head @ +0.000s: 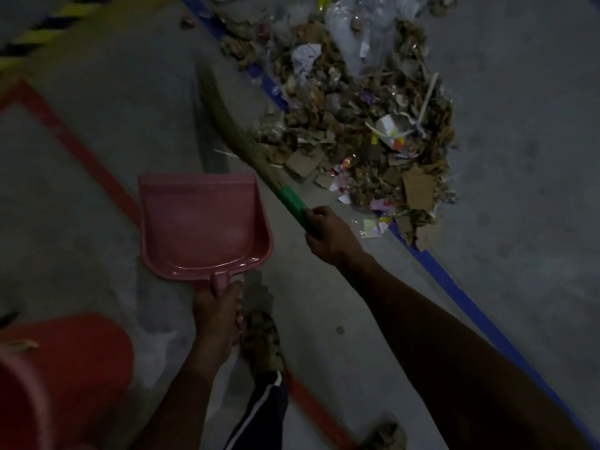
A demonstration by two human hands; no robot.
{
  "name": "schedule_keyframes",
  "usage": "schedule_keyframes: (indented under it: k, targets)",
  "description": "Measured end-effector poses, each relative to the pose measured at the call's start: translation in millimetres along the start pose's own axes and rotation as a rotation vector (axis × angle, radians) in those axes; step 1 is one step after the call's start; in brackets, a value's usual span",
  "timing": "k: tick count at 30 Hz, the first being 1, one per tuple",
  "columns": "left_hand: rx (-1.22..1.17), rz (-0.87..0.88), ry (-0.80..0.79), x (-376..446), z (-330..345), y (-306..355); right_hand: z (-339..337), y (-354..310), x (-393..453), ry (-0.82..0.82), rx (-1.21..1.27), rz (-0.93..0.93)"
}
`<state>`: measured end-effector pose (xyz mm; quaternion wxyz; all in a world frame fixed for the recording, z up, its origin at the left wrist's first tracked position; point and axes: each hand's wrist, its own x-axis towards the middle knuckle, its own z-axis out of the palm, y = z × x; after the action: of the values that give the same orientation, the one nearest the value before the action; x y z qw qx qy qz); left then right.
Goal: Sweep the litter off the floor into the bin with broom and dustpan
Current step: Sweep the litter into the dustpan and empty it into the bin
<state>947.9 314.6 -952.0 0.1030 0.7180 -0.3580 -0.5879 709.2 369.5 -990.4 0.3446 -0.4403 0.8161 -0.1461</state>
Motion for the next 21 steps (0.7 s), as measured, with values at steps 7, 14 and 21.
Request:
schedule_keyframes:
  k: [7,14,21]
  targets:
    - [0.016,-0.007,0.002,32.6,-18.2,15.8,2.3,22.9,18.2,-0.127,-0.225,0.113]
    - [0.044,0.024,-0.03,41.0,-2.9,27.2,-9.9,56.4,-8.0,0.049,-0.314,0.283]
    - [0.063,-0.006,-0.051,34.3,25.9,40.5,-26.0,65.3,-22.1,0.16,-0.31,0.361]
